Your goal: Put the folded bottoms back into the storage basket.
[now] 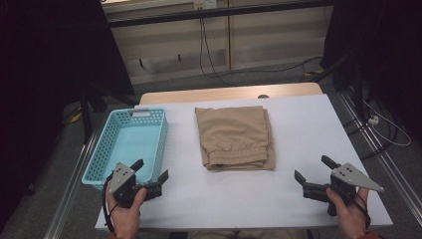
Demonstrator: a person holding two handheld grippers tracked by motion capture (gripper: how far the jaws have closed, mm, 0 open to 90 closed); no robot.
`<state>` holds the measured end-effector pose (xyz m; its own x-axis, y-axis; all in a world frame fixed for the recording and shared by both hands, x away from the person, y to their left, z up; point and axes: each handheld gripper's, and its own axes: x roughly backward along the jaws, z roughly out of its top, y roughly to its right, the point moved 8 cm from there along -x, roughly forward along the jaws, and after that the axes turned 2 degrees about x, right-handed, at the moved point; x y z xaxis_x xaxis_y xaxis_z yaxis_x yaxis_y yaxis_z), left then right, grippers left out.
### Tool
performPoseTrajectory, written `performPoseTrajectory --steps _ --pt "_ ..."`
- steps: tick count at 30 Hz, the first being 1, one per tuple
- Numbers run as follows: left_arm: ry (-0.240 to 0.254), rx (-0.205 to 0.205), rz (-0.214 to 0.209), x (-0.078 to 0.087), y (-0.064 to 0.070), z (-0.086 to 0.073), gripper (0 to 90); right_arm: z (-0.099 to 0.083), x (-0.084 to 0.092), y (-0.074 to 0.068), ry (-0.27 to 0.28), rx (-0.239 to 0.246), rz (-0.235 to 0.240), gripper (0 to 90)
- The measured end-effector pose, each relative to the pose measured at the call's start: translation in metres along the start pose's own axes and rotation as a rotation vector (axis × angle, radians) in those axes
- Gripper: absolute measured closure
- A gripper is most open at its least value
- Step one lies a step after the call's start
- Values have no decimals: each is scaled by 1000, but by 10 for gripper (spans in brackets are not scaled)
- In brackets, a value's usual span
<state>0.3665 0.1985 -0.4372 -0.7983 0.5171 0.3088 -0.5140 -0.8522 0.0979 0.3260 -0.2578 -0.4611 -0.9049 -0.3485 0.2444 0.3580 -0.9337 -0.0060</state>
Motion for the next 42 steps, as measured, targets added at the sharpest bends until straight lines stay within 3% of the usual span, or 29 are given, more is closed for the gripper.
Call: performPoseTrajectory --steps 9,13,17,22,25,28,34,37,39,42 --pt "-29 -3 -11 -2 1 -1 54 -1 0 1 -4 -3 6 0" --pt "-39 2 24 -4 0 -1 58 -2 -1 2 -5 -14 9 0" --pt "-54 -14 0 -6 6 -1 59 -2 -3 1 -5 -12 22 0" --pt "-63 -5 -32 -10 10 1 71 -2 -4 0 -10 -12 29 0" --pt "-61 -3 -12 -12 9 1 81 -2 -5 -2 -9 -14 29 0" --pt "-79 -3 -50 -12 13 1 80 -1 -5 -4 -10 -6 31 0" --pt "-113 -11 -72 -16 21 3 75 0 -4 -5 -6 1 31 0" --pt "-117 -23 -128 -22 31 9 77 0 -5 -6 -11 4 35 0" --pt "-127 -47 -135 -25 35 11 78 -1 -6 -6 -14 6 40 0" --pt "-139 -41 -146 -28 38 12 90 -1 -6 -6 -12 5 41 0"
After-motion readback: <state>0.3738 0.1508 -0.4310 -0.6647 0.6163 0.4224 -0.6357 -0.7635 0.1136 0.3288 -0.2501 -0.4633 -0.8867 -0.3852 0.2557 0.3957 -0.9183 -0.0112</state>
